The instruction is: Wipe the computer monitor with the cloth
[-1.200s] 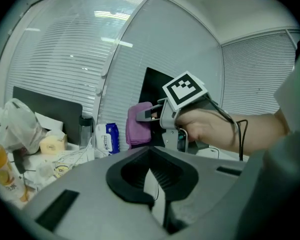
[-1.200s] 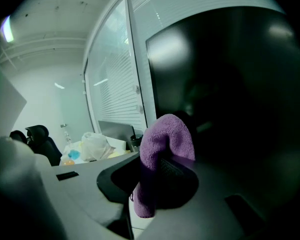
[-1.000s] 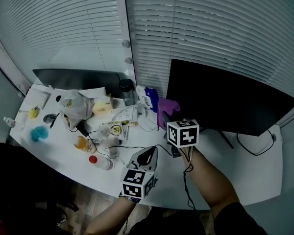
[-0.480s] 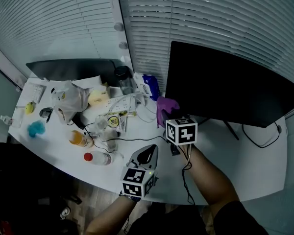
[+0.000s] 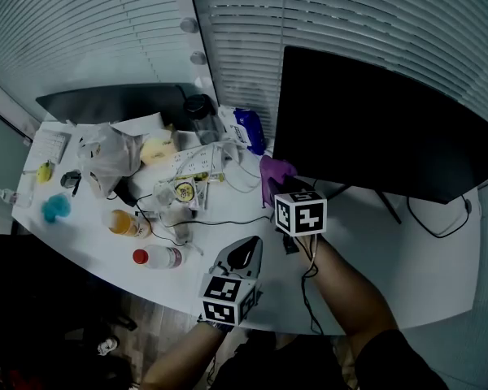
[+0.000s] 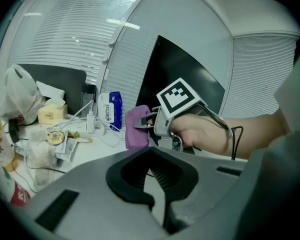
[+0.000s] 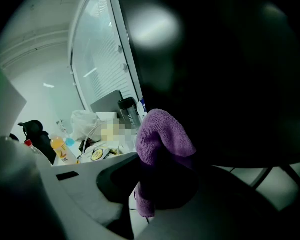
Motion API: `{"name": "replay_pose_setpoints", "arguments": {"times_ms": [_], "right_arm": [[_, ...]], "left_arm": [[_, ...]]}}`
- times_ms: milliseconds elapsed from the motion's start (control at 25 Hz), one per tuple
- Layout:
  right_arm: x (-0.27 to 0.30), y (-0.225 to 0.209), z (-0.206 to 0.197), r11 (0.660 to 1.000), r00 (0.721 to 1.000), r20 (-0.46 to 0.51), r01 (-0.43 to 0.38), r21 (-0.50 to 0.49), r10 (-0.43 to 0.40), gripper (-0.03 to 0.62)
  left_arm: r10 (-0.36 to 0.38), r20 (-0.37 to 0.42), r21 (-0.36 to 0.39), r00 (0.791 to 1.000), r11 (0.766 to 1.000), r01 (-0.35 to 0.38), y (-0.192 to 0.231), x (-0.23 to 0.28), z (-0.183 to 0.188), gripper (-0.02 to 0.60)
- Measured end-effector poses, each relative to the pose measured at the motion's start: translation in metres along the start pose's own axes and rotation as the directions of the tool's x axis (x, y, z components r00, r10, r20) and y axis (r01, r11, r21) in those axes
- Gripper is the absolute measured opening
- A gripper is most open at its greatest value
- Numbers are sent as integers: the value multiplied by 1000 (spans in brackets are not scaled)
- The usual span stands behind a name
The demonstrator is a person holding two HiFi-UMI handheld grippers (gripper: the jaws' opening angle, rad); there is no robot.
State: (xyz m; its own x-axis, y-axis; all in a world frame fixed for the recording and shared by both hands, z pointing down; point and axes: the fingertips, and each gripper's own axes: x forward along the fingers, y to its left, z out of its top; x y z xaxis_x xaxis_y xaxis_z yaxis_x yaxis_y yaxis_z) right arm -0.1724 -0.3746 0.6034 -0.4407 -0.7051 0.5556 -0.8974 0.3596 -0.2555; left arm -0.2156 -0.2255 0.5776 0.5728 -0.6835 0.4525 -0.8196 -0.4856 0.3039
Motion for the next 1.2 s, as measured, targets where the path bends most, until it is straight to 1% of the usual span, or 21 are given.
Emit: {"name": "replay_pose_setpoints", "arguments": {"times_ms": [320,640,880,1040,1200], "right_arm": [[1,2,-15,1000,999,-32,-5,-3,5,80],[-2,15,-34,999,997,-75,-24,-41,21,80],[2,25,-44,997,994,-102,-52,-51,46,80],[8,33,-44,996,992,-112,-68,-57,61,80],[16,31,-39,995,992,-113,-69,-66,62,80]], "left_arm": [[-2,-6,0,1000,1000,2,-2,-1,-3,6],[-11,3,-2,1000,1000,11,-6,-2,-1,6],[9,-4,-11,1000,1000,-9,1,-7,-7,6],[20,-7,-18,1000,1000,-20,5,-10,-7,6],[33,-10,-23,999,999,-33,9,-10,-8,6]]}}
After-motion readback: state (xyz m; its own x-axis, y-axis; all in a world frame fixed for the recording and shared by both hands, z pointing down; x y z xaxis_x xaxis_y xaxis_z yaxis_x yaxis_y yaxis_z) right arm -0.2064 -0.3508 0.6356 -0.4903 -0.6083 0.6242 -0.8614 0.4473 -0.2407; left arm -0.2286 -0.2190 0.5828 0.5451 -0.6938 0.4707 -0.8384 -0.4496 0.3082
